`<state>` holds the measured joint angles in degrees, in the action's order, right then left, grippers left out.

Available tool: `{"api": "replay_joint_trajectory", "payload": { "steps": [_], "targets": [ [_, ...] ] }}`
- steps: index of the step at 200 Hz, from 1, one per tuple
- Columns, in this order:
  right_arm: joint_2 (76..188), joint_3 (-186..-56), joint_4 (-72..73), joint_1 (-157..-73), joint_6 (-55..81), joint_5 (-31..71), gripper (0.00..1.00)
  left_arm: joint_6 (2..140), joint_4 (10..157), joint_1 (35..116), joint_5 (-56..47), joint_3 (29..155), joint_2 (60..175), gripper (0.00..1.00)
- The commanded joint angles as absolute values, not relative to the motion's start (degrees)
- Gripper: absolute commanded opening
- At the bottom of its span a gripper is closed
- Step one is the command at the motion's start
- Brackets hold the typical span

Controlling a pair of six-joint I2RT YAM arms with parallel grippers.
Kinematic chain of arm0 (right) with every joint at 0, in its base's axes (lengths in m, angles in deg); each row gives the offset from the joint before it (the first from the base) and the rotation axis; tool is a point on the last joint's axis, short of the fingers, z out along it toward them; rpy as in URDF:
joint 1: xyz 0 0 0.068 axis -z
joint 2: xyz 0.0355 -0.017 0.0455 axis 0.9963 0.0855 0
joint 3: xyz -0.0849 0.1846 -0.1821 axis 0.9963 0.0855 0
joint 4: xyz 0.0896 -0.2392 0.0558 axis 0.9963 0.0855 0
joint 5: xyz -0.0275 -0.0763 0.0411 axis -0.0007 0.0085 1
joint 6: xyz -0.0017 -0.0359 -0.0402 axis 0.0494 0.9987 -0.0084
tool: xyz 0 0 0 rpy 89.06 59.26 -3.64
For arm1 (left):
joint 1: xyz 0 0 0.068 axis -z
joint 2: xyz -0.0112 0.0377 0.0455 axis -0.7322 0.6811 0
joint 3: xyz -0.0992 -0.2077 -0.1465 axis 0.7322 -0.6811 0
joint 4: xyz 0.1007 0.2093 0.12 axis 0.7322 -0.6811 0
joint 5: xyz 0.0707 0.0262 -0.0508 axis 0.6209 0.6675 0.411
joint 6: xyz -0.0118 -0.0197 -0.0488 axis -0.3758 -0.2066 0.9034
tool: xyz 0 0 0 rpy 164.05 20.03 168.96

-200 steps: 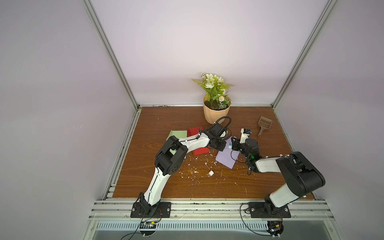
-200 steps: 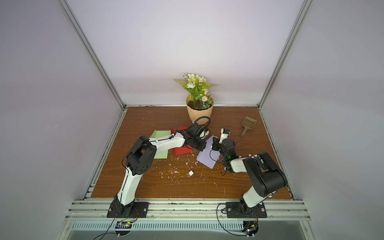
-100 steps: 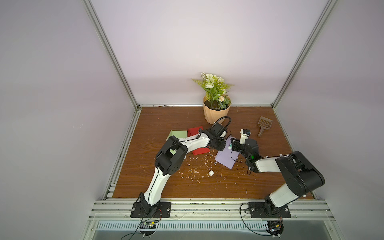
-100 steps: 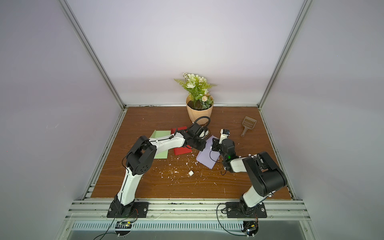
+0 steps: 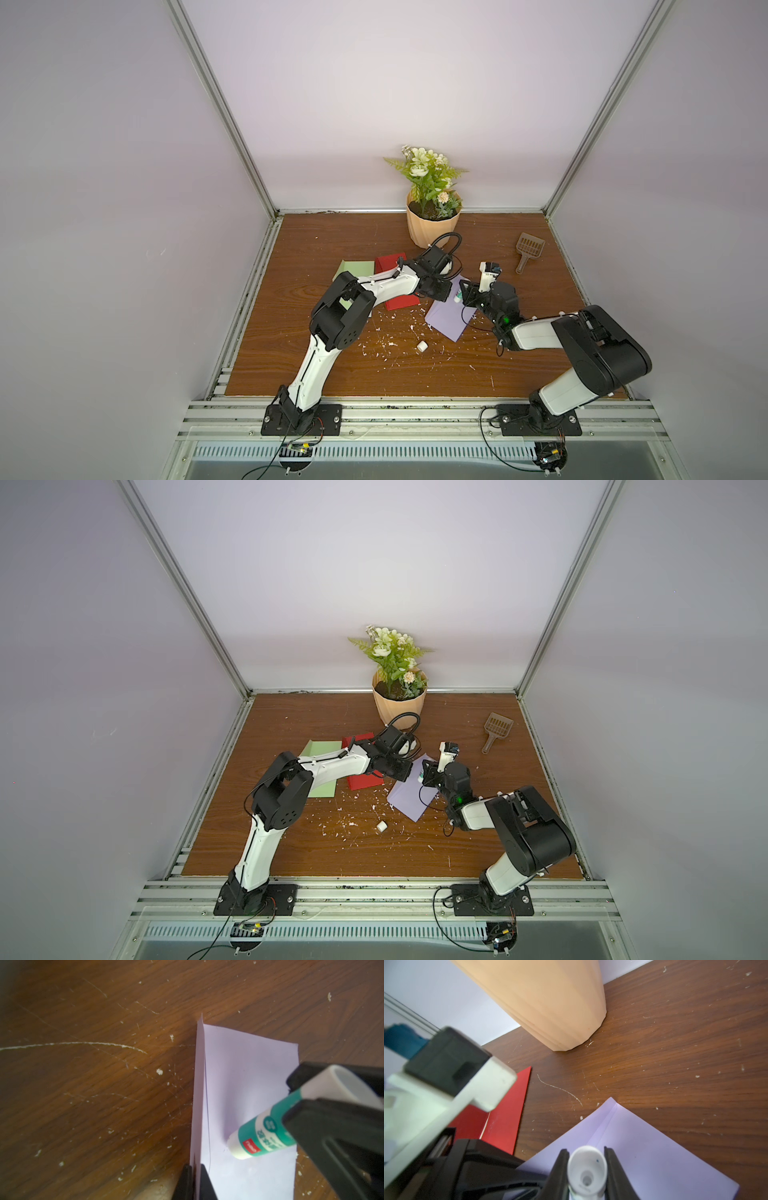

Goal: Seal the envelope with a glue stick
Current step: Apply the envelope at the center of the board.

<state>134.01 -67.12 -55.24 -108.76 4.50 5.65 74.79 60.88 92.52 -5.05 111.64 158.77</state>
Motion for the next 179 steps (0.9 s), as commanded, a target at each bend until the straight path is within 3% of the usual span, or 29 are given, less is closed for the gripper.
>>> {"api": "replay_joint_trajectory", "payload": {
  "steps": [1, 77, 179],
  "targets": [
    [132.3, -65.6, -54.8, -111.0, 8.4, 6.0, 0.0, 75.1, 60.7, 93.1, -4.5, 111.4, 157.7, 0.1],
    [127.9, -60.9, -61.1, -116.8, 19.1, -1.6, 0.0, 75.0, 60.9, 93.1, -4.4, 111.3, 157.6, 0.09],
    [119.8, -64.9, -52.9, -113.8, 9.5, -3.2, 0.0, 80.7, 63.9, 91.0, -1.6, 106.7, 154.3, 0.07]
  ]
}}
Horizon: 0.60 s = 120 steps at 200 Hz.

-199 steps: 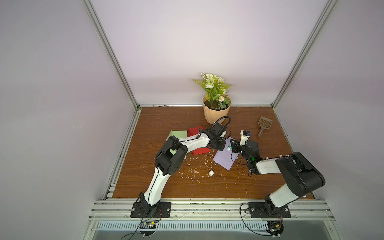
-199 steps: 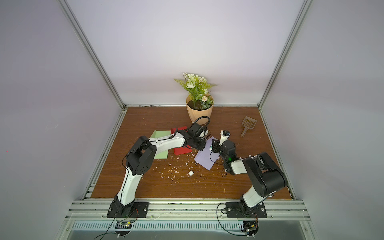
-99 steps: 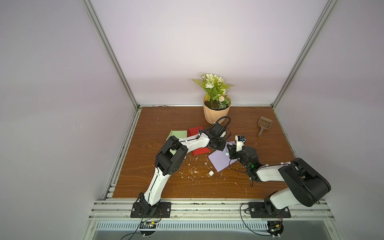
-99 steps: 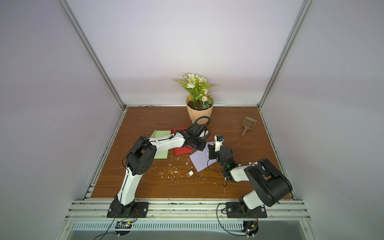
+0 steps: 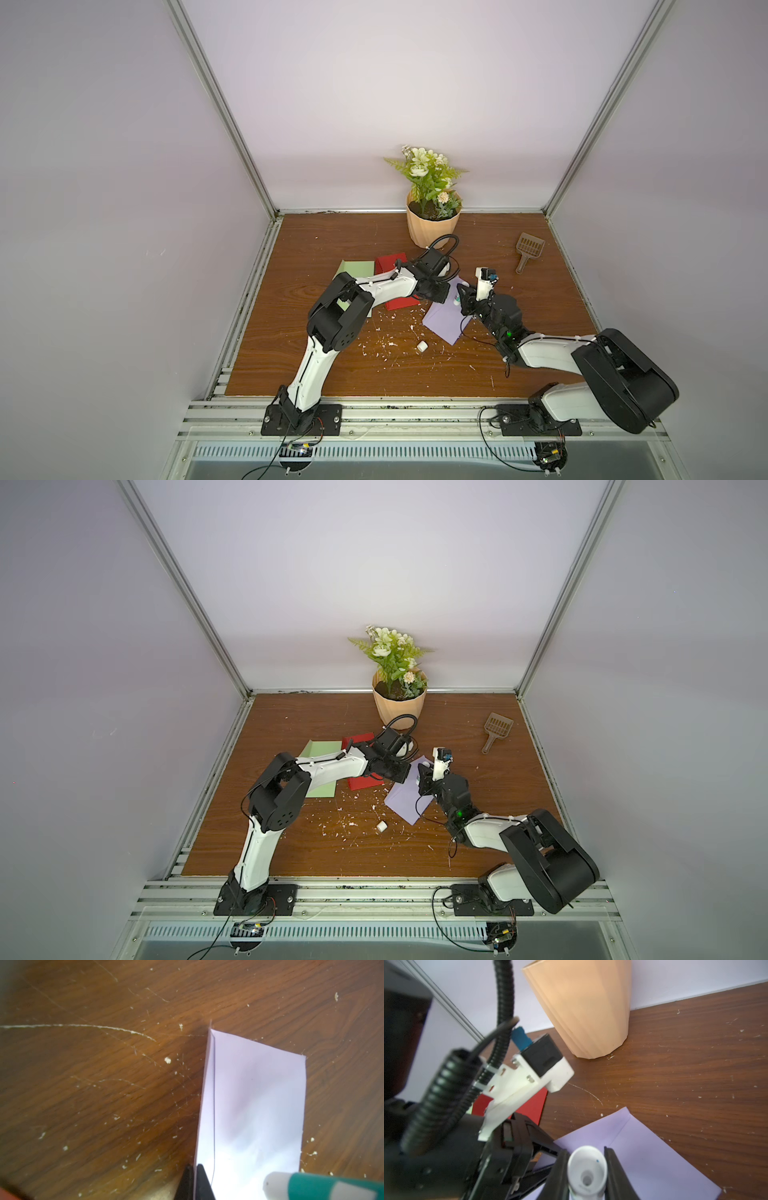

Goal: Seal the envelope with a glue stick
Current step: Apply the envelope at the center of the board.

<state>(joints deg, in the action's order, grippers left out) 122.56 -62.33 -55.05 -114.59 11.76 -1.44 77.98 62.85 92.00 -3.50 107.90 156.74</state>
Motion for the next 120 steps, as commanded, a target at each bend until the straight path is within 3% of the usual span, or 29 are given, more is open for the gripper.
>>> {"api": "replay_joint_trajectory", "payload": {
  "steps": [1, 120],
  "targets": [
    [119.8, -65.0, -52.7, -113.8, 9.6, -3.3, 0.0, 80.8, 63.9, 91.0, -1.5, 106.7, 154.2, 0.07],
    [131.9, -69.3, -59.5, -115.2, 10.3, -1.8, 0.0, 88.7, 69.1, 89.4, -0.7, 101.0, 152.4, 0.07]
  ]
}}
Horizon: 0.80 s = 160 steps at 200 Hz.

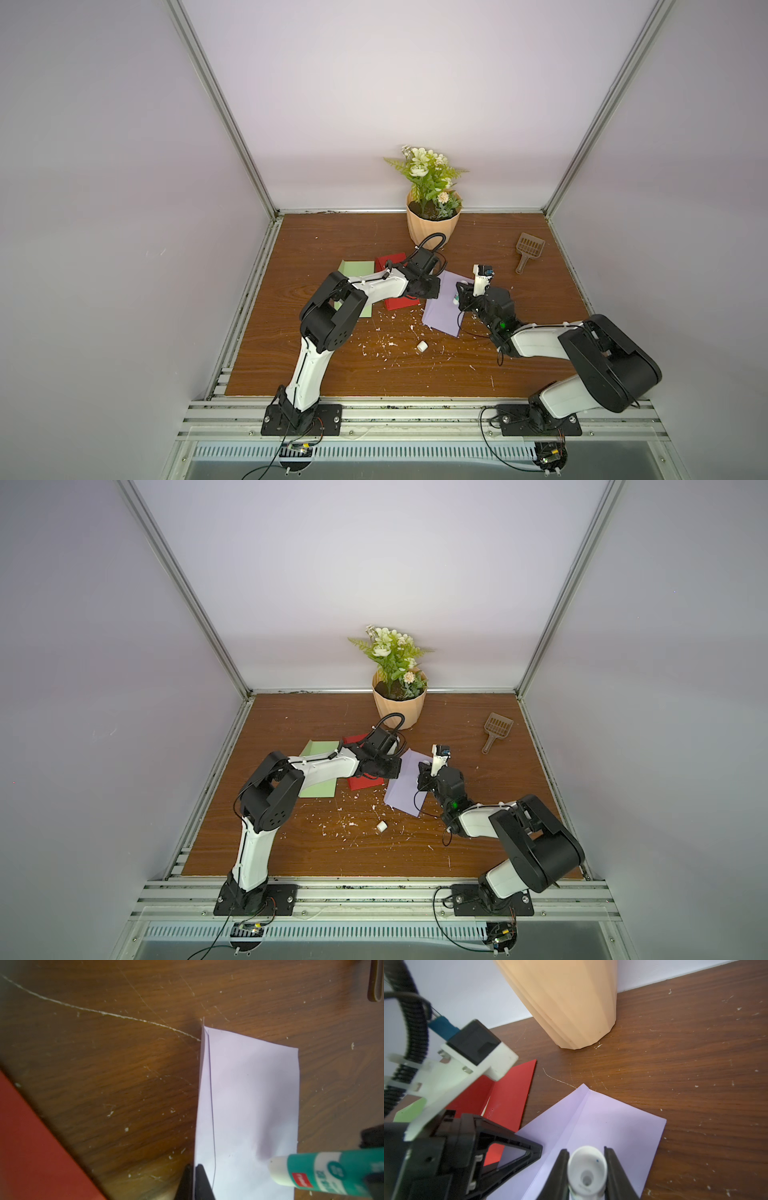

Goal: Seal the envelope with a glue stick
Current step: Apply the envelope at the center of the board.

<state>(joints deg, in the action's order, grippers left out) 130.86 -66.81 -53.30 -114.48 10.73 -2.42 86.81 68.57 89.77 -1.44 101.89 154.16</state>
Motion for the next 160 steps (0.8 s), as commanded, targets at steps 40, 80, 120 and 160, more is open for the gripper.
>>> {"api": "replay_joint_trajectory", "payload": {
  "steps": [40, 80, 120, 160],
  "targets": [
    [133.9, -71.9, -59.3, -115.4, 10.4, -1.3, 0.0, 88.9, 69.4, 89.4, -0.7, 100.4, 152.1, 0.07],
    [137.1, -73.1, -60.5, -115.4, 11.4, -2.1, 0.0, 88.8, 69.5, 89.4, -0.9, 100.4, 152.3, 0.07],
    [140.0, -73.1, -62.3, -115.3, 11.5, -2.1, 0.0, 88.8, 69.3, 89.4, -0.8, 100.3, 152.3, 0.07],
    [139.6, -71.5, -62.2, -115.4, 11.7, -1.2, 0.0, 88.9, 69.3, 89.3, -0.6, 100.4, 152.3, 0.07]
  ]
}}
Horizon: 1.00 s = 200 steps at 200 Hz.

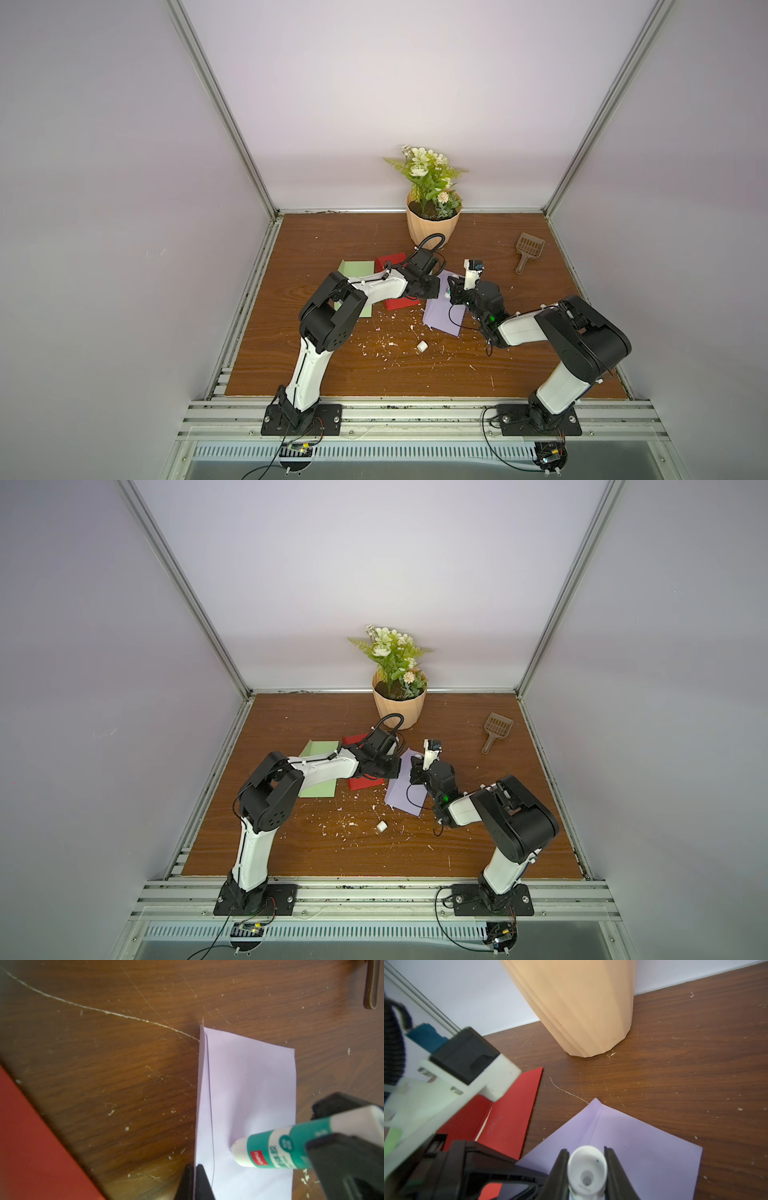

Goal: Seal the envelope with a glue stick
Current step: Apply the envelope at the center of the board.

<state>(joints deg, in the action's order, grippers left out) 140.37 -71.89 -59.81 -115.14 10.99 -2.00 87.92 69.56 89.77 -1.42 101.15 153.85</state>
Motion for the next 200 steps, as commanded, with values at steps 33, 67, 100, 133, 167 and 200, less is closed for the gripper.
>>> {"api": "replay_joint_trajectory", "payload": {
  "steps": [33, 67, 100, 133, 167, 200],
  "targets": [
    [139.0, -69.1, -63.6, -116.0, 11.0, -0.2, 0.0, 88.9, 69.2, 89.3, -0.4, 100.4, 152.4, 0.06],
    [137.2, -64.9, -69.6, -117.4, 14.7, 3.5, 0.0, 88.8, 69.0, 89.2, -0.5, 100.6, 152.5, 0.06],
    [137.0, -62.6, -71.8, -118.9, 17.9, 2.0, 0.0, 88.8, 69.0, 89.1, -0.6, 100.8, 152.5, 0.07],
    [137.4, -62.5, -73.1, -120.3, 20.2, 0.8, 0.0, 88.7, 69.2, 89.1, -0.8, 100.8, 152.5, 0.06],
    [138.5, -63.2, -73.5, -121.8, 19.7, 2.2, 0.0, 88.6, 69.1, 89.2, -1.0, 101.1, 152.6, 0.06],
    [139.5, -62.6, -74.7, -122.7, 18.0, 1.0, 0.0, 88.2, 69.0, 89.1, -1.4, 101.1, 152.8, 0.06]
  ]
}}
